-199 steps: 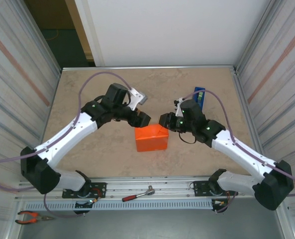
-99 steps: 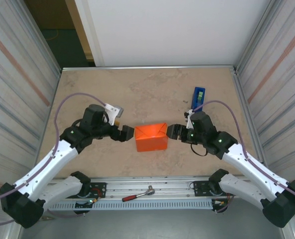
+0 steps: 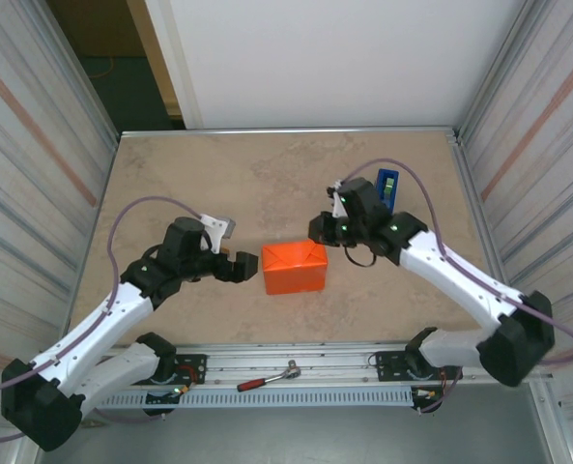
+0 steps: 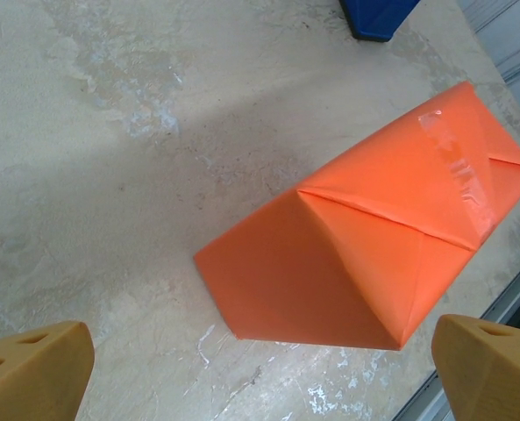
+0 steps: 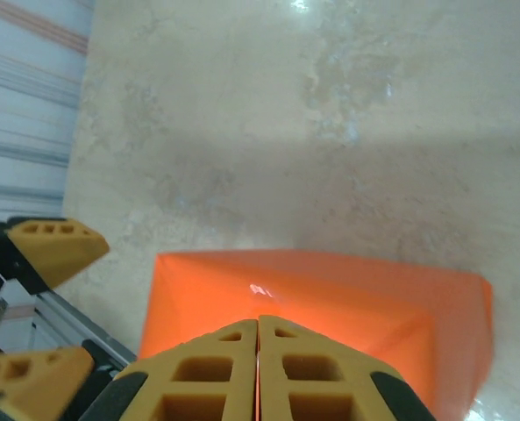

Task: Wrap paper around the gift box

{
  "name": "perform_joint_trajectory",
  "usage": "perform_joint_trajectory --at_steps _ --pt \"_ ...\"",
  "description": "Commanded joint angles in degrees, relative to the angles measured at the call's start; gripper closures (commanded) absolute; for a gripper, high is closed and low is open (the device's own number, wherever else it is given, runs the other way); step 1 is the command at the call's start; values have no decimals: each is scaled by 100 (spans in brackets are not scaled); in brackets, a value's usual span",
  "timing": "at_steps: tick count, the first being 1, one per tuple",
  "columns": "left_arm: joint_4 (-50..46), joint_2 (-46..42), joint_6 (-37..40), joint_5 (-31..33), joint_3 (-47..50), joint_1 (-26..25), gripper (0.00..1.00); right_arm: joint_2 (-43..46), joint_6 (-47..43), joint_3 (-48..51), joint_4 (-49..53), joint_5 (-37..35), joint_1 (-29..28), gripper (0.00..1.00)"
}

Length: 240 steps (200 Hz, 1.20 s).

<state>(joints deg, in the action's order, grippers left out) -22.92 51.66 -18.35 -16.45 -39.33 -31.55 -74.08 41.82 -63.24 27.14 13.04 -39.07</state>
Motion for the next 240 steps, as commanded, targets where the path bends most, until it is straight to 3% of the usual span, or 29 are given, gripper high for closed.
perform_joint_trajectory --at_steps 1,38,81,123,193,240 --pt "191 -117 -109 125 81 25 1 -609 -316 -649 505 -257 -189 94" --pt "200 -138 -64 158 132 26 1 -1453 -354 -1150 712 -624 -387 96" --pt "112 -257 6 187 146 19 1 -1754 -256 -892 573 -972 -547 100" --pt "111 -272 24 187 142 23 1 -1639 -182 -831 486 -986 -563 100" --pt "165 -162 40 195 119 26 1 -1008 -315 -1030 451 -851 -79 99" --pt "243 -21 50 169 143 23 1 -1019 -254 -984 361 -757 -335 99"
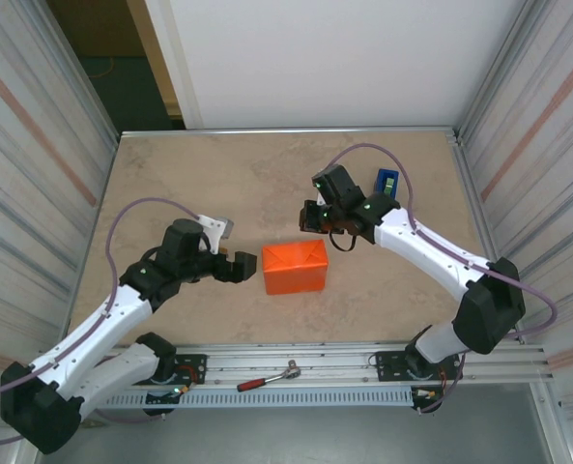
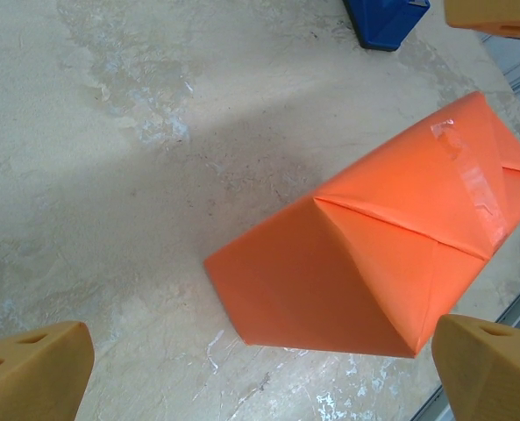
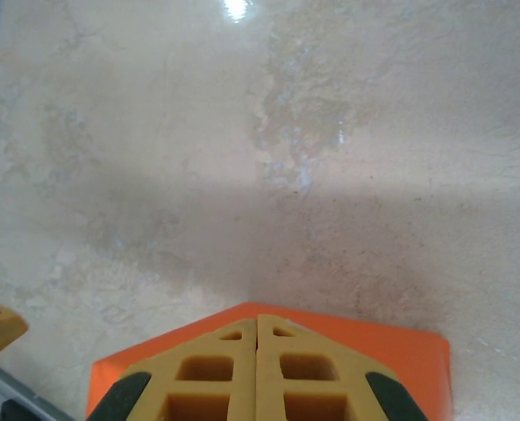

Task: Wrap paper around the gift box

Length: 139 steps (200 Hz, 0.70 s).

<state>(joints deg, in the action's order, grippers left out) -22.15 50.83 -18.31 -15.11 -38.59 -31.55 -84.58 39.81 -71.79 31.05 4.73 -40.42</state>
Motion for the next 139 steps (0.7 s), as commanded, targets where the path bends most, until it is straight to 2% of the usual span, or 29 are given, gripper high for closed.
perform_joint_trajectory --at_steps 1,43,139 --pt "167 69 46 35 70 20 1 25 -48 -127 -34 73 -210 99" --pt "115 62 79 44 20 26 1 -98 43 74 -97 -73 -493 100" --pt "88 -12 117 68 63 24 1 -422 35 48 184 250 -353 100"
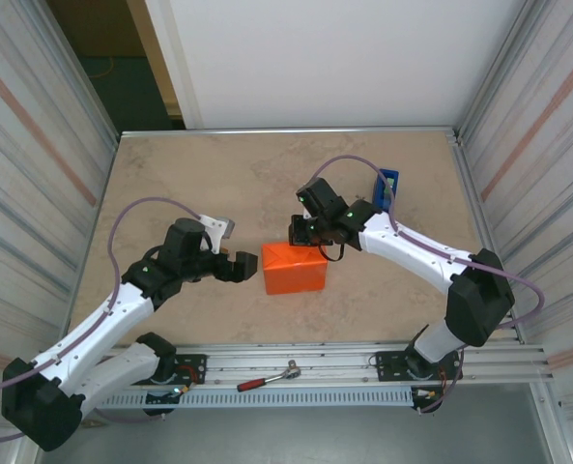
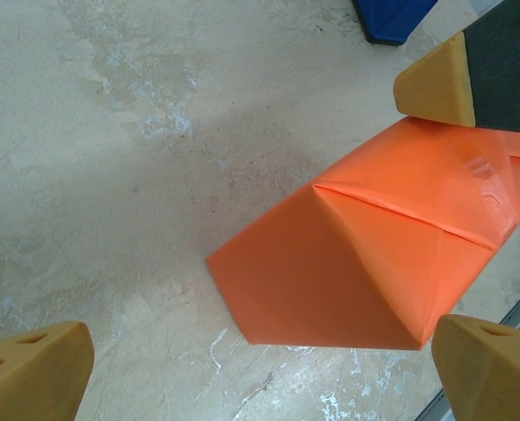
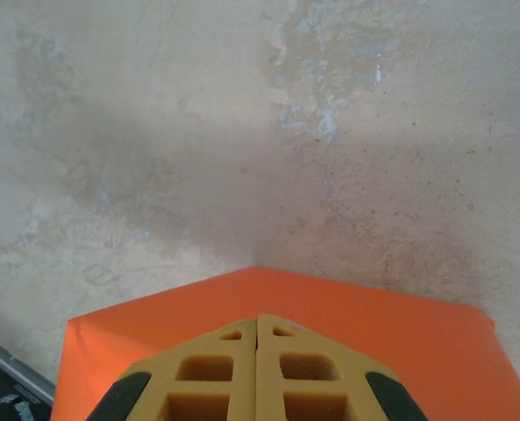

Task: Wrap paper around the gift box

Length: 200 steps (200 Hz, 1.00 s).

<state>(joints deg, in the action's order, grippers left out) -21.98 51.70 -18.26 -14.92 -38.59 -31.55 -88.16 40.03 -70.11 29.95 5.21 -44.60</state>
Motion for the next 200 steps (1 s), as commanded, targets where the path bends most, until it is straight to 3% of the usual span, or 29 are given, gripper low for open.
perform_joint_trajectory --at_steps 1,53,87,112,146,163,200 --pt "71 -99 108 53 63 21 1 -58 13 -123 292 205 69 100" --pt "71 -90 121 -9 75 19 1 423 392 -24 -474 1428 726 100" --pt "123 -76 89 -122 115 21 1 968 615 252 -890 1860 1195 99" --pt "157 -99 29 -152 183 26 1 1368 542 525 -816 1874 1454 82" --pt "250 -211 -120 -104 354 -84 1 1936 248 1125 -541 1623 1580 48" --pt "348 -241 -235 -19 482 -218 1 2267 99 1527 -424 1472 1568 38" --pt "672 -249 -509 534 800 -943 1 3332 -148 2698 -288 1254 1519 29"
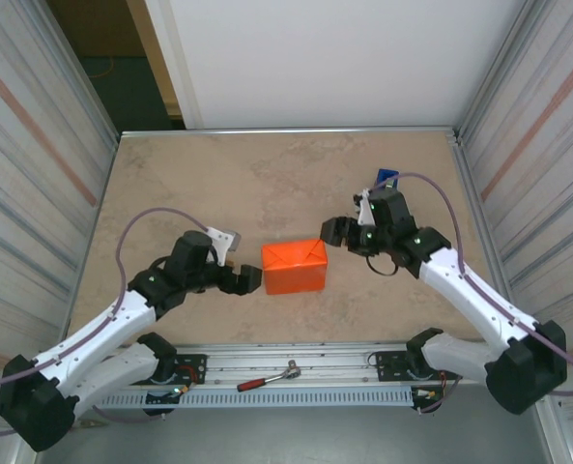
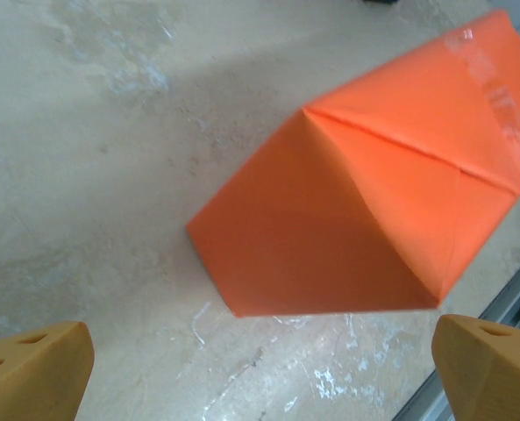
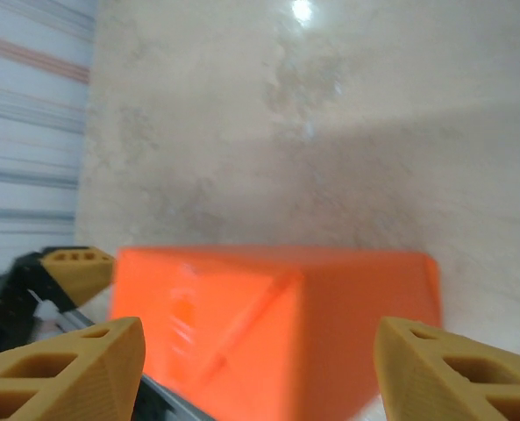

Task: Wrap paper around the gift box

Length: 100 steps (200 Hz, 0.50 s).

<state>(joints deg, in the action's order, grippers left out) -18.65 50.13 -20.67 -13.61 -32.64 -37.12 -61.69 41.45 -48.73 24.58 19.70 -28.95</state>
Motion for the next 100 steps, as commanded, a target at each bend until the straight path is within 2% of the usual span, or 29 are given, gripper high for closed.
perform_joint_trajectory --at_steps 1,28,52,72,100 --pt "351 -87 -278 420 214 -406 1 716 -297 586 254 -200 -48 29" --pt "659 77 -539 899 427 -967 1 1395 -338 1353 282 -217 -183 26" --pt "1044 260 -747 1166 598 -1264 1 1757 -131 1910 78 -418 -610 25" --pt "1263 423 -795 1293 630 -1352 1 1713 128 2168 -300 -679 -1006 24" --pt "1418 643 -750 1378 575 -1351 1 1192 315 2186 -917 -1023 -1357 24"
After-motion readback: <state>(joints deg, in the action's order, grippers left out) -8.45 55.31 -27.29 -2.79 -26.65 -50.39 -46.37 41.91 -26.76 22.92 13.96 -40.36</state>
